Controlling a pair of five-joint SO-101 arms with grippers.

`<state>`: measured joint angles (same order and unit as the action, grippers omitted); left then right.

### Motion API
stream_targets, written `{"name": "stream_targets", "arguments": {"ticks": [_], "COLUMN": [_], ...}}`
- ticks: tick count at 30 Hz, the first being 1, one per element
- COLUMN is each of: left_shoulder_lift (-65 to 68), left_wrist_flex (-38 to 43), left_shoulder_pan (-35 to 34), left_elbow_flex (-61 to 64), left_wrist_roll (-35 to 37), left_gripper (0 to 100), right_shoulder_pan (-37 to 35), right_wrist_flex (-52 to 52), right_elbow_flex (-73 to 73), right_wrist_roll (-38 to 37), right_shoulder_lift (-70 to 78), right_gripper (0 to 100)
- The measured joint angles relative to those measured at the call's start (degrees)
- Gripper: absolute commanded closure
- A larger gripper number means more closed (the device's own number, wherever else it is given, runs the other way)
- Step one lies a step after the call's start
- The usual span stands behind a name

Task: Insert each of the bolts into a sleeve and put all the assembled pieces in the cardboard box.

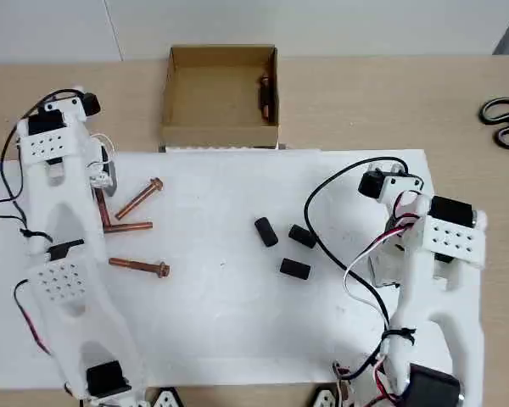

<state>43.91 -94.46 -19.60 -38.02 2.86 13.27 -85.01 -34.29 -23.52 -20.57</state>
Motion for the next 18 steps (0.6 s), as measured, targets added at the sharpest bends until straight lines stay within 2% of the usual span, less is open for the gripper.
{"name": "stream_targets", "arguments": {"ticks": [5,13,18], "left_shoulder_lift": [2.5,5.3,5.7], "left_wrist_flex": [0.0,1.2,1.4], "left_shoulder_pan": [-0.4,-0.4,-0.3], "left_elbow_flex": [-0.9,-2.2,-2.4], "left_wrist_roll": [0.0,-0.3,-0.1], "left_gripper": [89,99,100], "right_shoulder_pan": [0.0,0.0,0.0], "right_wrist_flex": [0.0,0.0,0.0], "right_elbow_flex": [0.0,0.0,0.0], "right_wrist_roll": [0.0,0.0,0.0], "right_shoulder_lift": [0.0,0.0,0.0], "right_gripper": [99.1,99.1,99.1]}}
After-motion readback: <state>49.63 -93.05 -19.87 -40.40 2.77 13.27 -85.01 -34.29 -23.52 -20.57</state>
